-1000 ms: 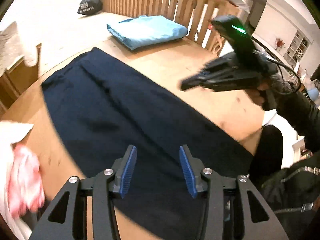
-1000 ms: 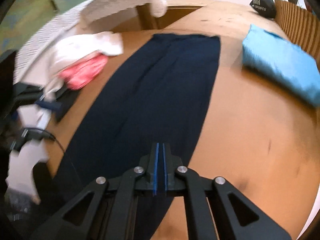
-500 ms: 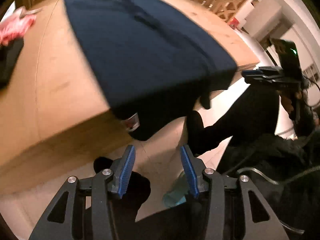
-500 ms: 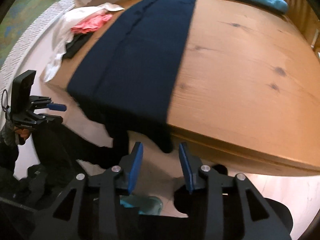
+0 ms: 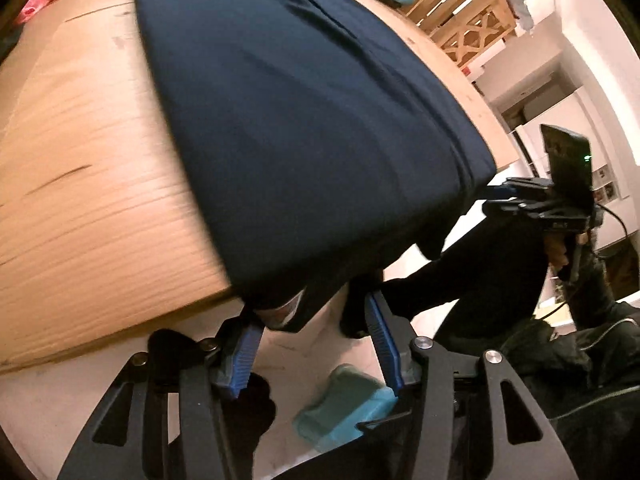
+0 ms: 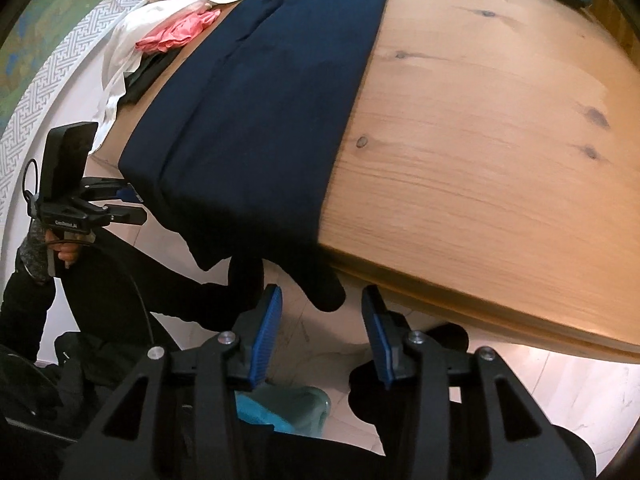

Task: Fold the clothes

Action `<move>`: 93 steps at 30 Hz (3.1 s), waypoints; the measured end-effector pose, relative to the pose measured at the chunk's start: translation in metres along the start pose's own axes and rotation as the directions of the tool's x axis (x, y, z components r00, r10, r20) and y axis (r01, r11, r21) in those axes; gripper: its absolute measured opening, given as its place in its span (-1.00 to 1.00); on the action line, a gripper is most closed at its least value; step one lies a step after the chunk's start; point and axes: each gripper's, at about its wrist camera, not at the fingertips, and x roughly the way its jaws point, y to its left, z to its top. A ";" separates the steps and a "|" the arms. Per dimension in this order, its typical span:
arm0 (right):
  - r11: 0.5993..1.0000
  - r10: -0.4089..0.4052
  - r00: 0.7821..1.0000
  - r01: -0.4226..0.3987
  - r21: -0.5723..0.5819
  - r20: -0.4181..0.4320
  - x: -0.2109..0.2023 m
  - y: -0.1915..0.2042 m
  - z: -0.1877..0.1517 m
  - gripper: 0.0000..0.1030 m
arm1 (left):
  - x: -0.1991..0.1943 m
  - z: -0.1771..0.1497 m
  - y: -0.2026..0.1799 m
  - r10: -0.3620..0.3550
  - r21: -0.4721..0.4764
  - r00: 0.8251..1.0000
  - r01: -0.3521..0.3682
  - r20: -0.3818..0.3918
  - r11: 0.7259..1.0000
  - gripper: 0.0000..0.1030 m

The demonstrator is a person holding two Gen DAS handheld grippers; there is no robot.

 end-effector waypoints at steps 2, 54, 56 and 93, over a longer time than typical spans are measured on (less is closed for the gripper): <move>1.000 0.027 1.000 -0.027 0.004 0.003 -0.001 -0.002 0.000 -0.20 | -0.004 -0.001 -0.002 -0.010 0.011 1.000 0.010 0.008 1.000 -0.58; 0.993 0.054 0.994 -0.044 -0.107 0.093 -0.007 0.017 -0.013 -0.85 | 0.049 0.017 -0.102 -0.005 -0.045 0.998 0.008 0.066 0.999 -0.33; 0.992 0.098 0.992 -0.091 -0.090 0.081 -0.012 0.013 -0.013 -0.88 | 0.047 0.016 -0.102 -0.011 -0.067 0.997 0.015 0.070 0.998 -0.17; 0.987 -0.142 0.988 0.145 -0.065 0.052 -0.038 0.016 -0.025 -0.32 | -0.010 -0.049 -0.073 0.029 -0.012 0.997 -0.028 0.078 1.000 -0.20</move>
